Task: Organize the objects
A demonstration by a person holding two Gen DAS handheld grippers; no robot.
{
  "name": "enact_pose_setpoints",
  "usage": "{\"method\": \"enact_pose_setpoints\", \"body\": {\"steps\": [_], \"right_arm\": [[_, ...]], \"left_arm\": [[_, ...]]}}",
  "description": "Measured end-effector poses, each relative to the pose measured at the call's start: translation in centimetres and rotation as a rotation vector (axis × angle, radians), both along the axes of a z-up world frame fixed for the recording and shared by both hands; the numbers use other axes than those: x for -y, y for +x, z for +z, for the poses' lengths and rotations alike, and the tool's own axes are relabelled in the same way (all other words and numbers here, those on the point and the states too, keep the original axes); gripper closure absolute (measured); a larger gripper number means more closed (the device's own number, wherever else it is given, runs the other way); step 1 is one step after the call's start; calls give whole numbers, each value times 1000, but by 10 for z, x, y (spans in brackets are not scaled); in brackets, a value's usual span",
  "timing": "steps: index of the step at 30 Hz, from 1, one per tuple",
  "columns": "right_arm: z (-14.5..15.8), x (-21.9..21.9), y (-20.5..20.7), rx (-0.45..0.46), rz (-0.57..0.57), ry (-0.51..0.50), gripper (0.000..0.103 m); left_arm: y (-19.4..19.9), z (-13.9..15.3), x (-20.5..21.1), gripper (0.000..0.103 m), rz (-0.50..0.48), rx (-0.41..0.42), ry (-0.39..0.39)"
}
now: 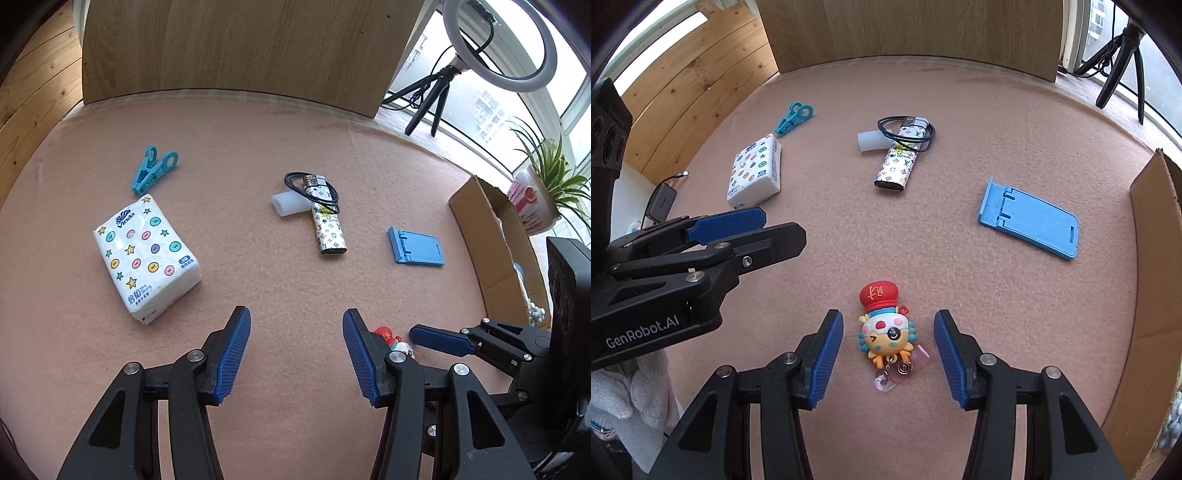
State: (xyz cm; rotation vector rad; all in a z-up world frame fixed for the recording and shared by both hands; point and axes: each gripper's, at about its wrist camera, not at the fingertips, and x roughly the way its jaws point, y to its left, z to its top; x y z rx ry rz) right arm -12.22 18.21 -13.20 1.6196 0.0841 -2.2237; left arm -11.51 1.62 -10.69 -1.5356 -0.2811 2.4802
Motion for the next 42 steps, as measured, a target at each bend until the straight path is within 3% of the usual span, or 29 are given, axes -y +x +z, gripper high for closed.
{"method": "enact_pose_setpoints", "body": {"steps": [4,23,32,37,42], "right_arm": [[-1,-9,1,0,-7,3,74],[0,-100,35,55,-255,-55,74],[3,-115,49,73,-293,-81,75],[1,-121,52,86,-311,-99,74],[2,-121,55,84,-315,-96,74]], "left_arm": [[-15,-1,-15,47,-27,-2,-9],[-84,-1,-155,46,-406,-51,-63],[-99,-21,-179,46,-515,33,-60],[-82,-21,-185,46,-586,41,-131],[-69,-21,-195,49,-611,9,-260]]}}
